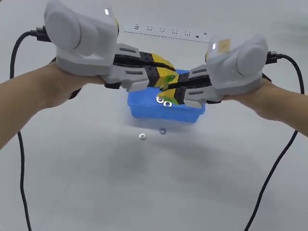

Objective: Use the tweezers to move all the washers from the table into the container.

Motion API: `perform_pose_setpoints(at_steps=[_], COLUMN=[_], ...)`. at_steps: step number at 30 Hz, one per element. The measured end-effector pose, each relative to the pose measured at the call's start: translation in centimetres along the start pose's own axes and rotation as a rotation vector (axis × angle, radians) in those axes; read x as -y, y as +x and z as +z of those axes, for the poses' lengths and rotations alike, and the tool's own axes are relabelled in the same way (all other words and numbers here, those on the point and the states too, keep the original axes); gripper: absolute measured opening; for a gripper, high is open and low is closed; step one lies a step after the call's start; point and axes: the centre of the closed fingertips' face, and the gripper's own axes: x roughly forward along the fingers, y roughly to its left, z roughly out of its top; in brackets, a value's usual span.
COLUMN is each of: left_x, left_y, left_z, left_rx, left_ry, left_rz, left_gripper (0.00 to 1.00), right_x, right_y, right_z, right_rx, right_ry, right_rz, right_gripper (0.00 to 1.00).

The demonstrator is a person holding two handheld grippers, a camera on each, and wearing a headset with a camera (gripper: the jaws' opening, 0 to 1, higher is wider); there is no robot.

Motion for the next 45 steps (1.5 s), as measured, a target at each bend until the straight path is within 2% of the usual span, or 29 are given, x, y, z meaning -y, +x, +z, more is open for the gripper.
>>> perform_pose_setpoints(at_steps=[4, 6, 12, 18, 21, 23, 29, 32, 34, 38, 41, 45], left_x=[0.3, 0.5, 0.7, 0.6, 0.8, 0.9, 1.2, 1.2, 1.3, 2.1, 2.8, 4.1], left_y=[0.1, 0.3, 0.6, 0.5, 0.2, 0.0, -1.6, -2.6, -3.4, -4.6, -5.3, -6.0], left_z=[0.0, 0.2, 0.6, 0.6, 1.3, 1.5, 1.7, 2.1, 2.4, 2.7, 2.5, 2.3], left_rx=[-0.036, -0.048, -0.054, -0.075, -0.058, -0.06, -0.067, -0.051, -0.045, -0.042, -0.047, -0.044], left_ry=[0.099, 0.123, 0.134, 0.145, 0.138, 0.143, 0.145, 0.131, 0.13, 0.128, 0.128, 0.117], left_rz=[-0.016, -0.018, -0.014, 0.003, 0.015, 0.021, 0.047, 0.068, 0.081, 0.097, 0.107, 0.114], left_gripper=[0.07, 0.06, 0.05, 0.05, 0.05, 0.05, 0.05, 0.05, 0.05, 0.05, 0.05, 0.05], right_x=[0.1, 0.3, 0.2, 0.4, 0.3, 0.1, -0.5, -0.7, -0.9, -2.1, -3.4, -5.1], right_y=[0.0, -0.1, -0.3, -1.0, -1.3, -1.5, -2.5, -3.2, -3.8, -4.9, -5.4, -6.0], right_z=[0.0, 0.0, 0.2, 1.0, 0.9, 0.8, 0.5, 0.7, 1.0, 1.1, 0.6, 0.1], right_rx=[-0.005, -0.007, -0.011, 0.01, 0.001, -0.007, -0.025, -0.011, 0.024, 0.055, 0.043, 0.042], right_ry=[-0.017, -0.019, -0.003, 0.074, 0.071, 0.071, 0.064, 0.076, 0.102, 0.121, 0.111, 0.122], right_rz=[-0.007, -0.014, -0.025, -0.049, -0.055, -0.059, -0.083, -0.096, -0.11, -0.116, -0.112, -0.099], right_gripper=[0.08, 0.09, 0.12, 0.17, 0.22, 0.23, 0.3, 0.34, 0.37, 0.45, 0.51, 0.54])
